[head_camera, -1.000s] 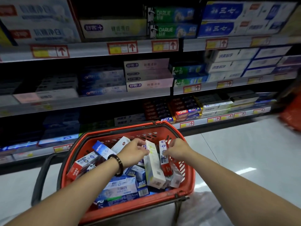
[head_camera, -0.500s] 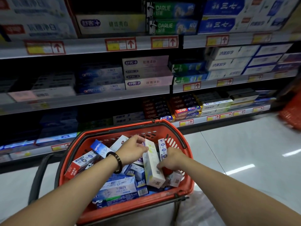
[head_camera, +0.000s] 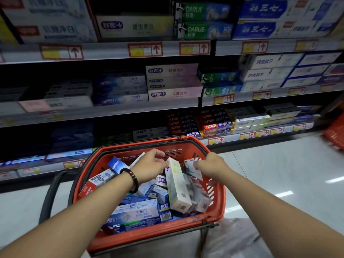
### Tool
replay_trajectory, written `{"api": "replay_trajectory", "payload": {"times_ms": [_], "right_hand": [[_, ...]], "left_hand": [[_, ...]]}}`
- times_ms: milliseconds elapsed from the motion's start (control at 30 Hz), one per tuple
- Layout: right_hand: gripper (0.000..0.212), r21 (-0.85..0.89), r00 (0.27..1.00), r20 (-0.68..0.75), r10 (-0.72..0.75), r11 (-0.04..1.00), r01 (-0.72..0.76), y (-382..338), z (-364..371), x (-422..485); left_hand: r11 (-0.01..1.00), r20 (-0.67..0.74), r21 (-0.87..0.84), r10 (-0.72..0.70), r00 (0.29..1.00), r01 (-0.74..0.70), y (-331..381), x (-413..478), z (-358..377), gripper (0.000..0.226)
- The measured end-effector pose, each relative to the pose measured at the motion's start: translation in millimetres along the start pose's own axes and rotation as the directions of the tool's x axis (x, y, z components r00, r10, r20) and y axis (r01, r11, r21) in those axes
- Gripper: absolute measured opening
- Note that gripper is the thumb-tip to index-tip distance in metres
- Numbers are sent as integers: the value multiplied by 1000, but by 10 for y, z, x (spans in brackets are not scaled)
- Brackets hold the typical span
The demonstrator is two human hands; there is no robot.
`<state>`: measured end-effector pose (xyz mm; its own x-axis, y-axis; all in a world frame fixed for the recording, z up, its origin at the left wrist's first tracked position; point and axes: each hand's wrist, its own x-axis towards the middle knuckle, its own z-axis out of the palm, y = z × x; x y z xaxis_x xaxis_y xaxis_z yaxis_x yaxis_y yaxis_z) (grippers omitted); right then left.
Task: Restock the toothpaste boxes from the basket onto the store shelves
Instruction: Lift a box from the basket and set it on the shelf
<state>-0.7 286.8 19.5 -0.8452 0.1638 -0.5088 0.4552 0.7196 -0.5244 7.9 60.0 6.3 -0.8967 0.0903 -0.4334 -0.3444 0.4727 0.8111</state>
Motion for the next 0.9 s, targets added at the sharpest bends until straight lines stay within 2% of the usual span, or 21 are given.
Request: {"api": "replay_trajectory", "payload": {"times_ms": [133,300,500,733,900], "right_hand": [[27,144,998,-60,34,989,-25,-45,-137,-32],[27,255,991,-115,65,966,-34,-26,-270,-19],[31,457,992,-102,76,889,-20,-47,-402,-2],[40,604,999,33,24,796,-39,-262,-481,-162],[32,701,982,171,-80,710,-64,-408,-570,-300]], "left_hand": [[1000,-12,1,2,1000,-2,0,-42,-38,35],[1000,-5,2,-6,1000,6,-22,-69,-88,34],[999,-34,-30,-11,999,10,13,-98,-154,33],[994,-117,-111,-9,993,-4,63,-149,-332,38],[967,-167,-254,-20,986,-23,110,-255,-539,40]]}}
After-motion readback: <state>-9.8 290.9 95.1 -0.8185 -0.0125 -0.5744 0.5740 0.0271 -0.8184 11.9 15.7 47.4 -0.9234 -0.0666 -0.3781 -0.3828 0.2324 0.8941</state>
